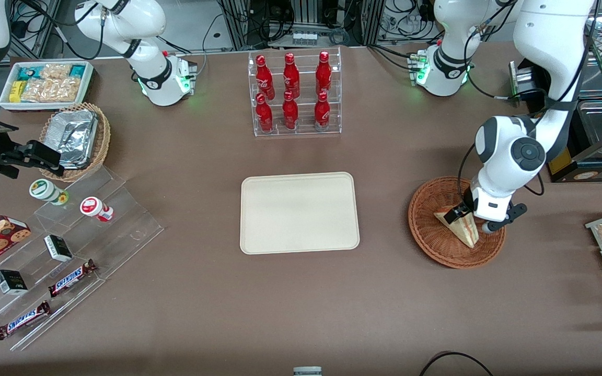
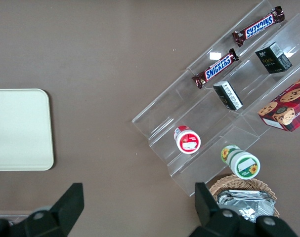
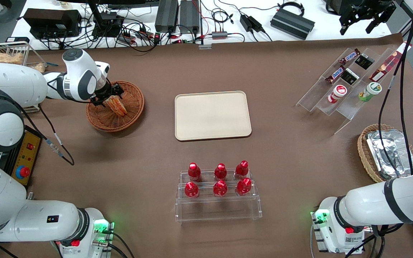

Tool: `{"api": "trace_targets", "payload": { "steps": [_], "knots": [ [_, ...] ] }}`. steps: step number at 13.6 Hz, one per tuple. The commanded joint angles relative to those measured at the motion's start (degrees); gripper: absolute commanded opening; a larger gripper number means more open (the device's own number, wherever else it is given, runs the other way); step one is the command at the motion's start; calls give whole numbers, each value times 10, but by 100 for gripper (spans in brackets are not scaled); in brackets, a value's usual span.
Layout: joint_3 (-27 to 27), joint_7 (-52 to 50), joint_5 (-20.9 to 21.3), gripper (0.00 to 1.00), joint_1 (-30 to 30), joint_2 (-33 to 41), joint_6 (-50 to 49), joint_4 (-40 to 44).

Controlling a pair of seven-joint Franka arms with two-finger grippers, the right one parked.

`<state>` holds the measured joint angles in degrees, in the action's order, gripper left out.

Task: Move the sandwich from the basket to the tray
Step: 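Lower the left gripper and grasp the wrapped sandwich, lifting it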

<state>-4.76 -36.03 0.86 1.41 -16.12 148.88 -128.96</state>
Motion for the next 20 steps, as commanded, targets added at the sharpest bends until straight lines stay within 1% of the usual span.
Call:
{"api": "trace_targets", "payload": {
  "steps": [1, 3, 5, 7, 10, 12, 14, 17, 20],
  "knots": [
    [-5, -12, 8, 0, -7, 0, 7, 1],
    [-4, -11, 8, 0, -5, 8, 3, 4],
    [-3, -10, 8, 0, -4, 27, -24, 12],
    [-4, -10, 9, 0, 0, 42, -97, 56],
    [-7, -10, 11, 0, 15, 46, -221, 151],
    [-7, -8, 29, 0, 45, 45, -302, 220],
    [-7, -11, 31, 0, 82, 33, -367, 288],
    [-8, -6, 28, 0, 139, 27, -387, 331],
    [-8, -15, 30, 0, 219, -19, -388, 379]
  ]
}}
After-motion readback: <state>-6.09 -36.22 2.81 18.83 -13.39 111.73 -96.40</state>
